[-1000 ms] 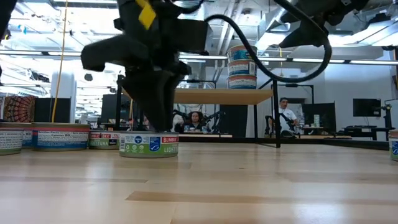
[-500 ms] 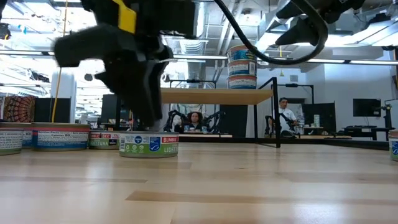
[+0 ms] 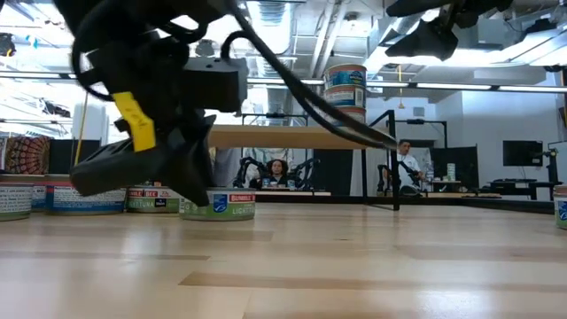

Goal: Stack canned seafood by type on shelf
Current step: Put the green tuna can on the shelf

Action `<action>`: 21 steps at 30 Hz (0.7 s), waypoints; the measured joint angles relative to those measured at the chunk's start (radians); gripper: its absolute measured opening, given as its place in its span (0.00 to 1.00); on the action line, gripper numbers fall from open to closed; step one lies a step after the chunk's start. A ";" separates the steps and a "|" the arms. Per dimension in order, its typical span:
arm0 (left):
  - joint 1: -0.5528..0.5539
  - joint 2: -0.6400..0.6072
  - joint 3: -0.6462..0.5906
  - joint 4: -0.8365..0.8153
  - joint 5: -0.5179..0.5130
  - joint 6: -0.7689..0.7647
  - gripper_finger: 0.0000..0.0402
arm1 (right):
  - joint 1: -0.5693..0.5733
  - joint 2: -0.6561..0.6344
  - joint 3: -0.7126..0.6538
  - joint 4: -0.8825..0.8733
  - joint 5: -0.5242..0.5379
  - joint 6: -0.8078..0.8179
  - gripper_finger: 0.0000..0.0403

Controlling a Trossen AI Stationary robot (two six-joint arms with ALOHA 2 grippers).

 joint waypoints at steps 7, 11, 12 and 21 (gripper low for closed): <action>-0.004 -0.004 -0.019 0.012 0.008 -0.066 0.02 | 0.001 0.010 0.000 0.020 0.016 0.019 0.95; -0.017 -0.002 -0.020 0.016 0.010 -0.105 0.02 | 0.001 0.032 0.000 0.040 0.017 0.019 0.95; -0.020 -0.002 -0.020 0.016 0.014 -0.118 0.01 | 0.000 0.036 0.000 0.040 0.017 0.019 0.95; -0.052 0.004 -0.017 0.031 0.103 -0.186 0.00 | 0.001 0.057 0.000 0.045 0.017 0.026 0.95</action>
